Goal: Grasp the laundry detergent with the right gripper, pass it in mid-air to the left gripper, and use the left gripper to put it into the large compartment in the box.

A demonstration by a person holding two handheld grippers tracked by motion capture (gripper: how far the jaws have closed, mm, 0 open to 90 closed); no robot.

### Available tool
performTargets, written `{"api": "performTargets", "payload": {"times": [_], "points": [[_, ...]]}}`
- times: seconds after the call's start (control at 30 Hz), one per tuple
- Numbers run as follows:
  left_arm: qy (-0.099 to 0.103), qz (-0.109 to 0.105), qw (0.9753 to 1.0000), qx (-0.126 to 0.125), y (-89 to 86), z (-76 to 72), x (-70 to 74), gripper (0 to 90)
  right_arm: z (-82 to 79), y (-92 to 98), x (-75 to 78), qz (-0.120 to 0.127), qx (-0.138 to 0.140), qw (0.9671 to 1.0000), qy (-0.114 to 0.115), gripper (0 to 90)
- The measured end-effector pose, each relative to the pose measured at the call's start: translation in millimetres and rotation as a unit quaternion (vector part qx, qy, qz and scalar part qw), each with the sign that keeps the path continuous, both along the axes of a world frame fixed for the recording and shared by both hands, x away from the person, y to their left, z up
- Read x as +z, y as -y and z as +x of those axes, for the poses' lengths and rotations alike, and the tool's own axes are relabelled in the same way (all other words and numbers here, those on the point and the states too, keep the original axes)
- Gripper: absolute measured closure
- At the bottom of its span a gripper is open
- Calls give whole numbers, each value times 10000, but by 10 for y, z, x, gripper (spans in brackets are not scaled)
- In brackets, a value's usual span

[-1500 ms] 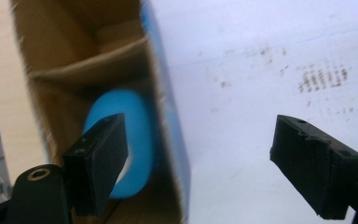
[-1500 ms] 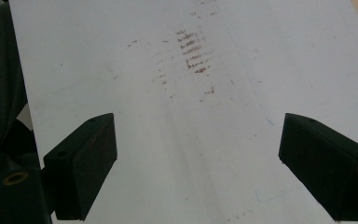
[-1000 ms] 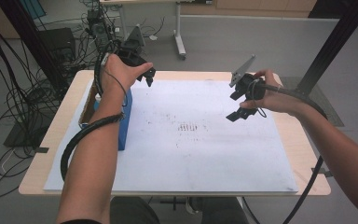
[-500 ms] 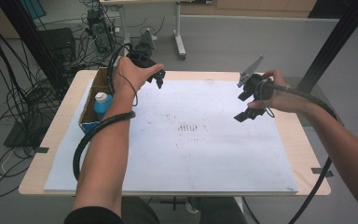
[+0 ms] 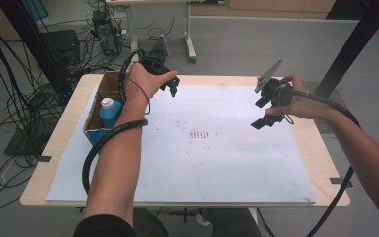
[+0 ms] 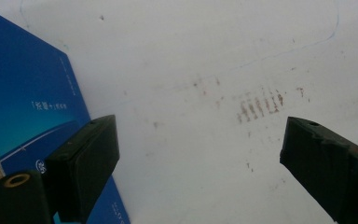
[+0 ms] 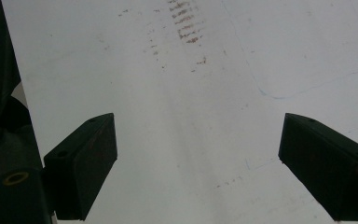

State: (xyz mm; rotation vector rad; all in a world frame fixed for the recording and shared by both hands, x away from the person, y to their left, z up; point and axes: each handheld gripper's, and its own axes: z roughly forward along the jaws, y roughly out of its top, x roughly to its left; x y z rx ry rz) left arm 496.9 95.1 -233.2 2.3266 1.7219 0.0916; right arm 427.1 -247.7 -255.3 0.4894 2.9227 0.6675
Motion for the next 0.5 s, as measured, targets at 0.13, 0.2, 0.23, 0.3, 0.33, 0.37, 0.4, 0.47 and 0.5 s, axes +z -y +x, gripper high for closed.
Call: {"api": "performTargets", "payload": {"times": [0.13,0.2,0.23,0.3,0.33,0.37,0.4,0.47,0.5], "points": [[-63,-41,10000,-9,9,-20,-86,120,-2,12,3,-10,-7,10000,7,114],[-109,-17,9999,-31,14,-31,-135,120,-5,13,-3,-31,-3,10000,5,115],[-133,-26,9999,-22,18,-38,-163,120,-7,13,-6,-43,-6,10000,7,115],[-167,-45,9998,-21,19,-50,-214,121,-10,11,-9,-31,-7,10000,5,115],[-191,-51,9998,-19,16,-55,-229,121,-12,8,-9,-31,4,10000,8,115],[-219,-36,9998,-28,13,-58,-242,121,-14,6,-9,-33,4,10000,4,115],[-220,-32,9998,-19,13,-62,-251,122,-15,3,-10,-29,1,10000,10,115],[-241,-62,9997,-17,6,-71,-274,122,-14,0,-5,-34,7,10000,11,115],[-259,-84,9996,-16,3,-76,-288,123,-13,-3,-5,-34,7,10000,16,115]]}}
